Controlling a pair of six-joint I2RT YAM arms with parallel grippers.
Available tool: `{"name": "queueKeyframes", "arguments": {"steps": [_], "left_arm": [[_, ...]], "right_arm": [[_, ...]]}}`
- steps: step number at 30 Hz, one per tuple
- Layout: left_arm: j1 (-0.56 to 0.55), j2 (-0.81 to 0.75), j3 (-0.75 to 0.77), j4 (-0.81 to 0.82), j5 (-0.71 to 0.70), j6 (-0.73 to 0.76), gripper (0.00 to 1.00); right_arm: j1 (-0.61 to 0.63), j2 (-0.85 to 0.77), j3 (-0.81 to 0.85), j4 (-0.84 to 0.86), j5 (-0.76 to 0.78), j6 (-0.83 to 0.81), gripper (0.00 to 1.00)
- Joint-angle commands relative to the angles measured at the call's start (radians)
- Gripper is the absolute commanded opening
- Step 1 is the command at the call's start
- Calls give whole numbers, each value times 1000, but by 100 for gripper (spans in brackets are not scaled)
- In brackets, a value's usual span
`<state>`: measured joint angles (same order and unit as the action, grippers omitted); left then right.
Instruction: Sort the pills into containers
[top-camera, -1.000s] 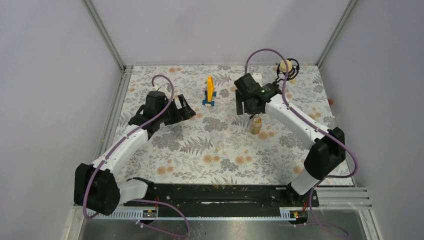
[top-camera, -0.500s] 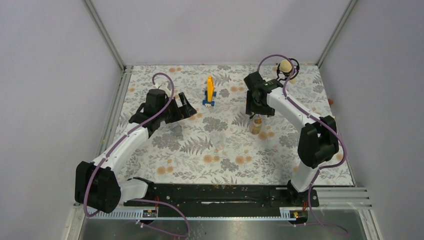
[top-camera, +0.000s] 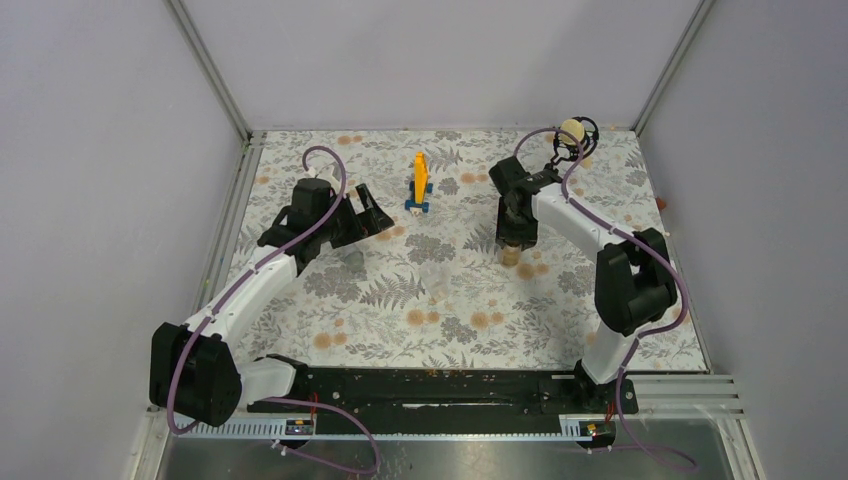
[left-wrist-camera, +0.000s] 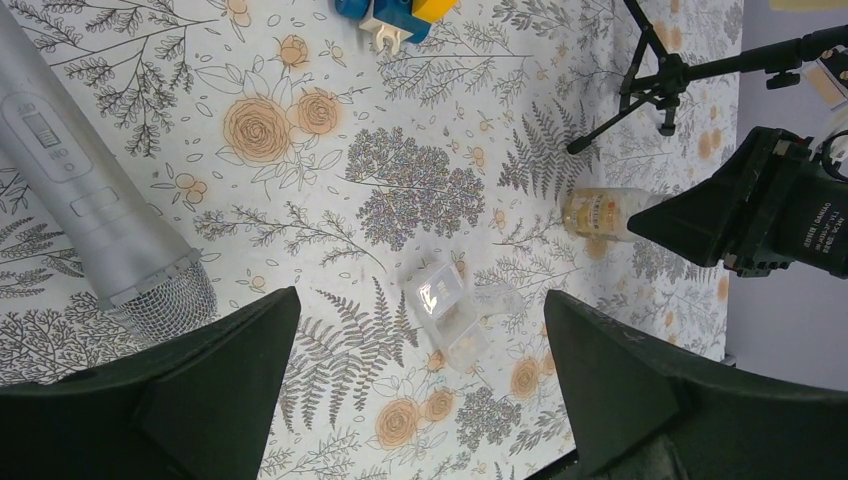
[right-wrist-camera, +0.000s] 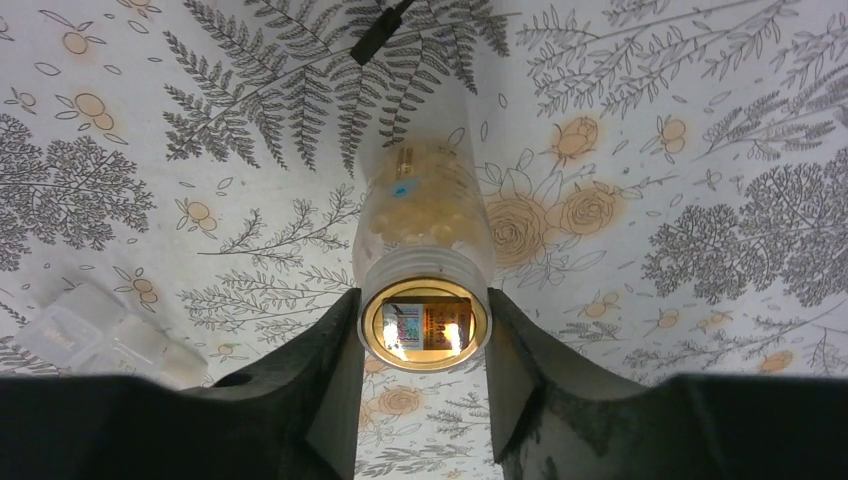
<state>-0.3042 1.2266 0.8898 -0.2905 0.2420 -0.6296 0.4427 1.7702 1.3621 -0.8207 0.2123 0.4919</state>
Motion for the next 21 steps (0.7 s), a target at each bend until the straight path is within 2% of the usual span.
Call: {"name": "queueKeyframes", "arguments": {"steps": [1, 5, 10, 12, 14, 18, 21], "left_arm": [[5, -12, 0, 58, 15, -18, 94], [5, -15, -8, 104, 66, -2, 95], [-29, -20, -10, 195, 141, 66, 94], [-66, -28, -21, 263, 161, 127, 94], [-96, -17, -21, 321, 250, 206, 95], [-157, 36, 39, 330, 387, 355, 95], [-195, 71, 87, 326, 484, 447, 95]], "right_arm": [[-7, -25, 5, 32, -12, -4, 34], [-7, -59, 7, 45, -10, -28, 25], [-8, -120, 17, 62, -100, -100, 23], [-7, -148, 25, 75, -191, -129, 23], [-7, -173, 29, 89, -311, -149, 23], [-7, -210, 46, 100, -595, -190, 23], [-6, -243, 55, 103, -737, -206, 23]]}}
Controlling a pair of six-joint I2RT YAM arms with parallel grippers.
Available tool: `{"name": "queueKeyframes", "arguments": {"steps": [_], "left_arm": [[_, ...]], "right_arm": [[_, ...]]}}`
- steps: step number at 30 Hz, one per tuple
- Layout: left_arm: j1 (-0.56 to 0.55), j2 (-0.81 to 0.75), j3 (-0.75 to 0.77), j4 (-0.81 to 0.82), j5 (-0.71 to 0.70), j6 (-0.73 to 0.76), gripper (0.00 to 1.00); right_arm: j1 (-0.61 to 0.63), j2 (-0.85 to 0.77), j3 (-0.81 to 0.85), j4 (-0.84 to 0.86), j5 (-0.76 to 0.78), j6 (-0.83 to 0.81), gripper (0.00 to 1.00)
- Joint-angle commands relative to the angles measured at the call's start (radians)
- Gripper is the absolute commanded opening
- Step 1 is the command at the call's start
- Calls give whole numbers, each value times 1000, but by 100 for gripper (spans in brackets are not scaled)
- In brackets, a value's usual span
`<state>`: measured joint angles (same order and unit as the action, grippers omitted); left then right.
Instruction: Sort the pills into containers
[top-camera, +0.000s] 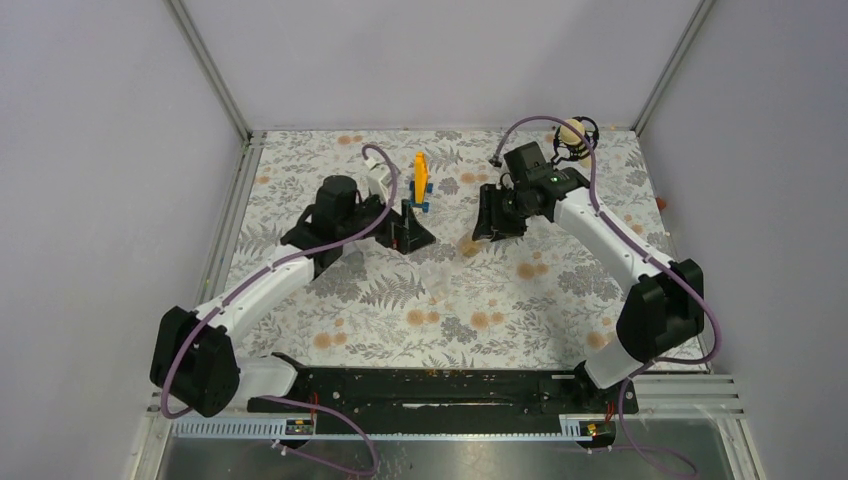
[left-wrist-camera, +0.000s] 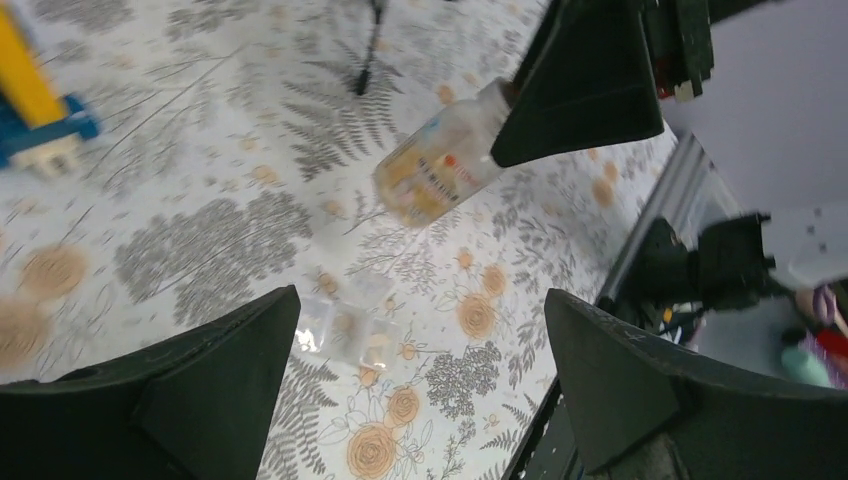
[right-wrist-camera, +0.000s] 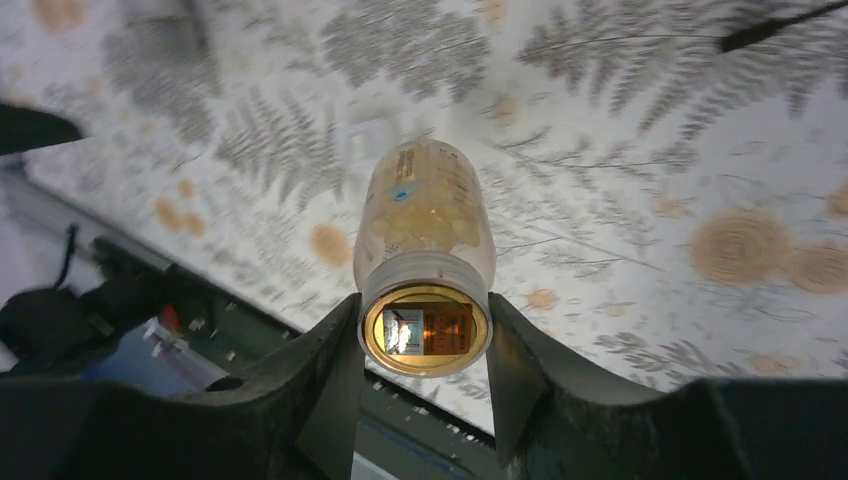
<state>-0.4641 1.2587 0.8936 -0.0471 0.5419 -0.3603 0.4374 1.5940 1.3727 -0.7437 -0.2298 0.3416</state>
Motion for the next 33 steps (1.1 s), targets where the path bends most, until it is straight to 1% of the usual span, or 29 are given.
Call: {"name": "queueKeyframes", "arguments": {"steps": [1, 2, 5, 7, 10, 13, 14, 17, 19, 21, 24, 25, 26, 28, 30, 31, 32, 33], "left_arm": [[-49, 52, 105, 60, 198, 206, 95], [-62, 67, 135, 20, 194, 223, 95], [-103, 123, 210, -80, 251, 268, 94], [-125, 137, 220, -98, 299, 285, 94], [-149, 147, 222, -107, 359, 312, 94], [-154, 160, 228, -121, 418, 324, 92], [-154, 168, 246, -155, 432, 344, 91], [-153, 196, 318, -366, 439, 484, 84], [-153, 211, 341, -427, 438, 516, 78], [-153, 218, 348, -438, 450, 514, 74], [-153, 216, 353, -437, 458, 509, 72], [-153, 216, 355, -436, 463, 508, 68], [-154, 219, 358, -437, 470, 507, 60], [-154, 227, 362, -435, 484, 500, 39], [-154, 229, 362, -426, 498, 488, 17], [-154, 230, 360, -410, 505, 477, 5], [-154, 230, 353, -383, 504, 454, 0], [-154, 227, 343, -345, 493, 423, 0]], "right_arm": [[-2, -76, 48, 27, -334, -62, 23], [-3, -86, 52, 28, -375, -67, 23], [-2, -104, 64, 27, -505, -61, 23], [-3, -118, 56, 36, -579, -54, 23], [-2, -146, 47, 39, -643, -59, 23], [-2, -170, 45, 24, -665, -75, 23], [-2, -175, 46, 16, -673, -82, 23], [-2, -189, 46, -16, -691, -108, 24], [-3, -202, 39, -27, -696, -125, 24], [-2, -211, 28, -27, -697, -130, 24], [-2, -218, 23, -33, -679, -131, 24], [-2, -218, 24, -34, -677, -132, 25], [-2, -217, 27, -36, -675, -131, 25], [-2, -214, 31, -37, -669, -121, 26], [-2, -216, 28, -15, -659, -92, 29], [-2, -220, 21, 2, -646, -75, 33], [-2, -224, 14, 19, -627, -57, 44], [-2, -232, 9, 38, -594, -40, 56]]}}
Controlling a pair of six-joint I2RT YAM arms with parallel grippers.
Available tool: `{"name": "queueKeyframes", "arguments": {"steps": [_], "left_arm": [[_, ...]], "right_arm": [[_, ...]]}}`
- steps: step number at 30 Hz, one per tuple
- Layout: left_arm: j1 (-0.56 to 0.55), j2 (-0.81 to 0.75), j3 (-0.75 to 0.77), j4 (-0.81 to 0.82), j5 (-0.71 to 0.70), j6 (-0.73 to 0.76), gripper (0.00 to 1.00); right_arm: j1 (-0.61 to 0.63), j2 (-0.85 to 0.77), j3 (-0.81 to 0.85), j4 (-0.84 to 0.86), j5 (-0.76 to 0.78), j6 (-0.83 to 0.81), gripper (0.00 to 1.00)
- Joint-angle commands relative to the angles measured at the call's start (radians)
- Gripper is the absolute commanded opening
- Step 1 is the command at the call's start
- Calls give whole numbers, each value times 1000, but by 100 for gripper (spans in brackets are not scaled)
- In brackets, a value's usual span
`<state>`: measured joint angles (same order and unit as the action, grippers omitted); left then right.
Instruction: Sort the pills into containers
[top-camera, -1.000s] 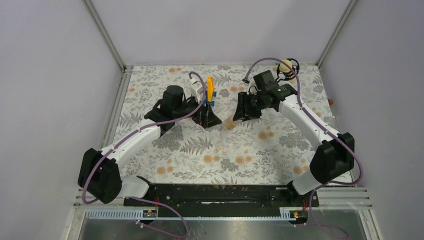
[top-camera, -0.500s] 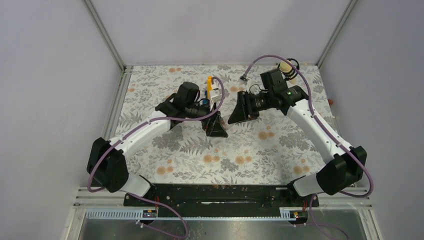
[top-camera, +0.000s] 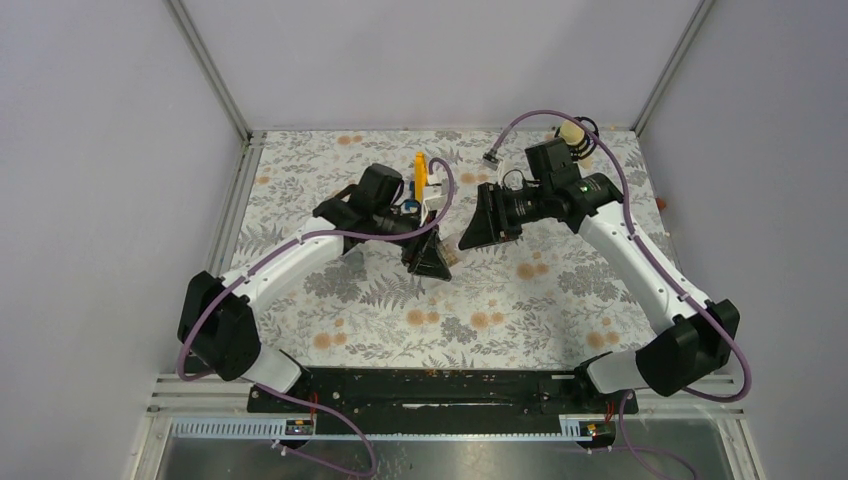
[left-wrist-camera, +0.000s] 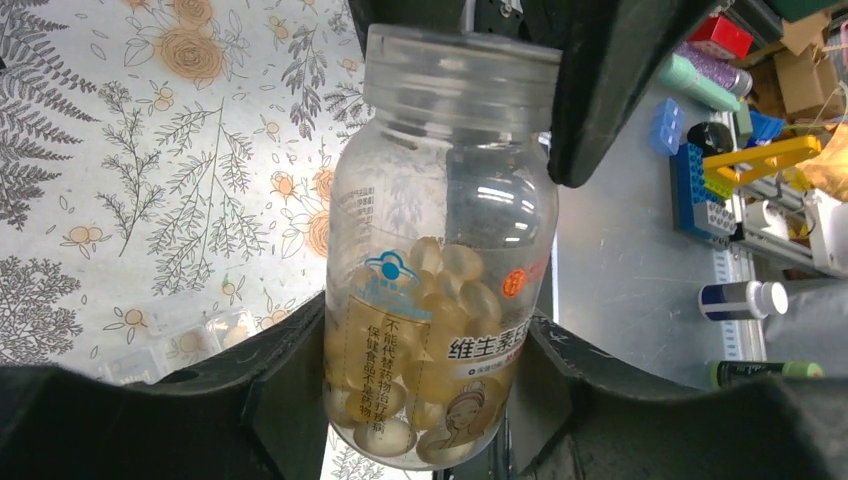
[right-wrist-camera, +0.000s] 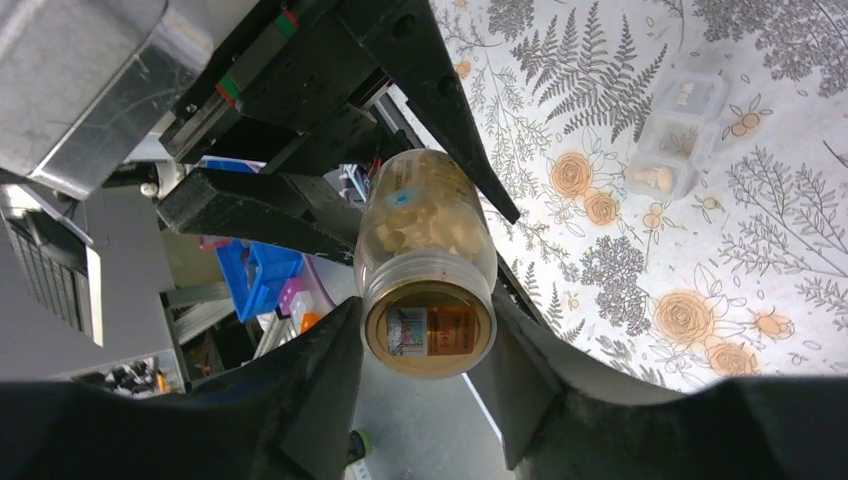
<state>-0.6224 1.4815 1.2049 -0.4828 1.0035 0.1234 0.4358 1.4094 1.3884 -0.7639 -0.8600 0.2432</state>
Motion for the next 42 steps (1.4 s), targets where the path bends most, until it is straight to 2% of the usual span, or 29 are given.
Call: {"name": "queueKeyframes", "arguments": {"steps": [1, 2, 4, 7, 11, 14, 18, 25, 32, 38, 40, 42], "left_arm": [[4, -6, 15, 139, 9, -93, 0], [5, -17, -9, 192, -23, -133, 0], [4, -39, -54, 298, -118, -216, 0], [4, -79, -121, 440, -235, -326, 0], [-5, -122, -231, 658, -334, -461, 0], [-18, -137, -286, 753, -368, -514, 0], [-31, -135, -300, 765, -383, -534, 0], [-50, -130, -307, 749, -385, -520, 0], [-100, -154, -318, 735, -428, -466, 0], [-133, -167, -323, 728, -466, -452, 0], [-138, -175, -326, 732, -483, -457, 0], [-141, -181, -327, 731, -498, -462, 0]], "right_arm": [[0, -55, -18, 84, 74, 83, 64], [0, -69, -35, 127, 115, 115, 71], [0, -96, -73, 212, 209, 200, 78], [0, -133, -141, 363, 284, 333, 77], [3, -167, -257, 544, 320, 455, 67], [14, -181, -306, 609, 354, 467, 70], [50, -203, -366, 642, 456, 449, 77], [71, -188, -389, 730, 497, 499, 80], [71, -223, -391, 621, 563, 546, 72], [72, -278, -420, 608, 586, 520, 79], [72, -295, -418, 595, 585, 518, 76], [71, -313, -416, 592, 576, 522, 65]]}}
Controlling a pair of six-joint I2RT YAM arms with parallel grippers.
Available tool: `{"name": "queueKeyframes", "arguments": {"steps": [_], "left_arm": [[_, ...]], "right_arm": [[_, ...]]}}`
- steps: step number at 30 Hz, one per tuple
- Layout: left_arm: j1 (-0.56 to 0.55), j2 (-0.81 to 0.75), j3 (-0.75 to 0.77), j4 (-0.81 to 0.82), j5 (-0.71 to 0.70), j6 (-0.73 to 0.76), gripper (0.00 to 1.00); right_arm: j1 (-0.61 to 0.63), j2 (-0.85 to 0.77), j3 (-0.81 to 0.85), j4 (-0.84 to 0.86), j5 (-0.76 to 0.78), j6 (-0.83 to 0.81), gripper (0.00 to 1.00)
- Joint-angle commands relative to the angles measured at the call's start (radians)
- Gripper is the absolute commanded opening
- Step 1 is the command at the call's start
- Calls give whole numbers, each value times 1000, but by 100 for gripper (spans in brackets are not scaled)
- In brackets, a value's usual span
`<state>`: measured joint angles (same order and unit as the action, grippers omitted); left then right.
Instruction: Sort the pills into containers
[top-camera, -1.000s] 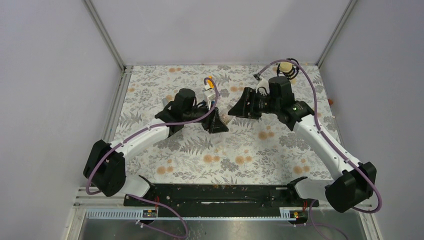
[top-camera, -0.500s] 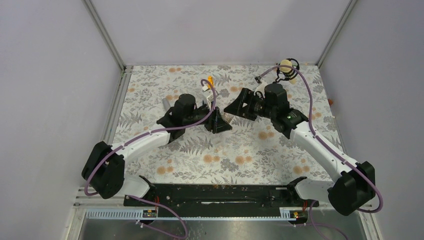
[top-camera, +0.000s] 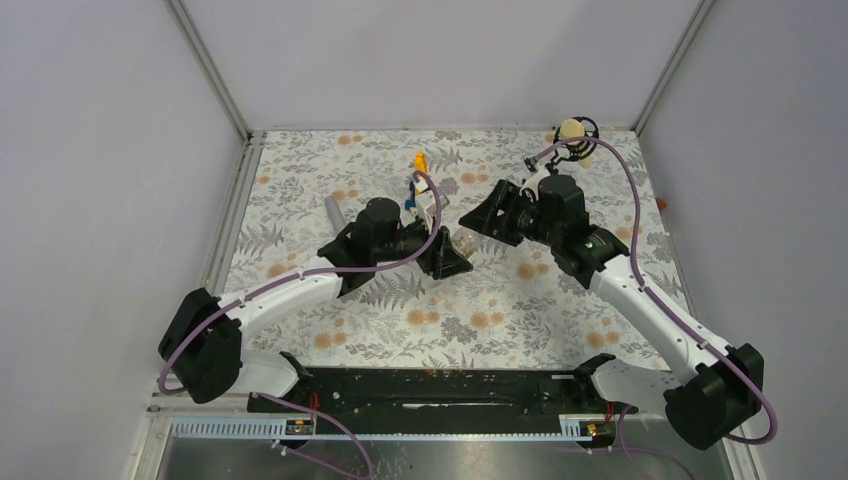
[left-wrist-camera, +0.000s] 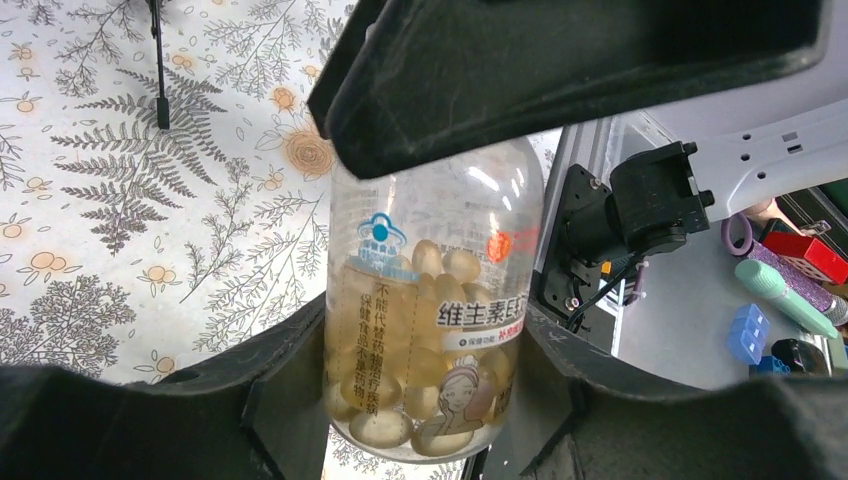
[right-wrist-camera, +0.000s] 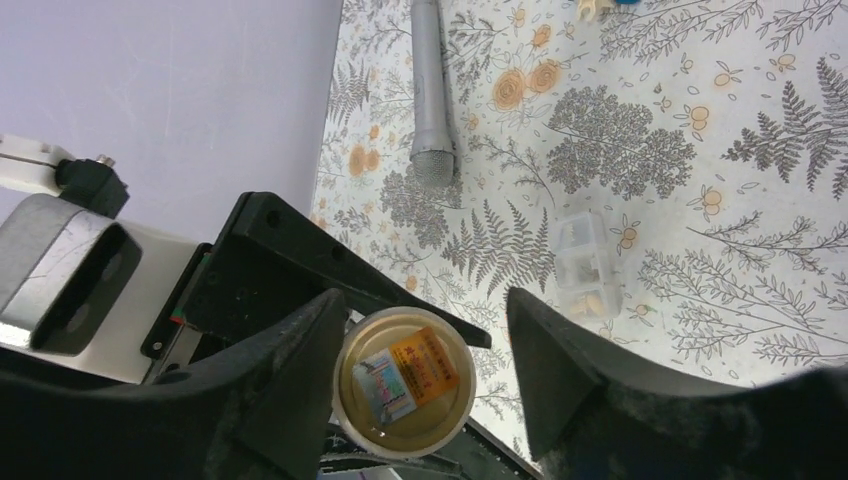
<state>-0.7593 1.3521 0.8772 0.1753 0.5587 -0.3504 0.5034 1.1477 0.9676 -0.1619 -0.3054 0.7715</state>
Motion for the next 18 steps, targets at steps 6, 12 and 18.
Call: {"name": "queueKeyframes", "arguments": {"steps": [6, 12, 18], "left_arm": [[-19, -52, -20, 102, -89, -1, 0], [-23, -38, -16, 136, -88, -30, 0], [-22, 30, 71, 47, 93, 29, 0]], "right_arm": [[4, -104, -10, -18, -28, 0, 30], [3, -96, -49, 115, -194, -93, 11], [-10, -93, -96, 330, -407, -187, 0]]}}
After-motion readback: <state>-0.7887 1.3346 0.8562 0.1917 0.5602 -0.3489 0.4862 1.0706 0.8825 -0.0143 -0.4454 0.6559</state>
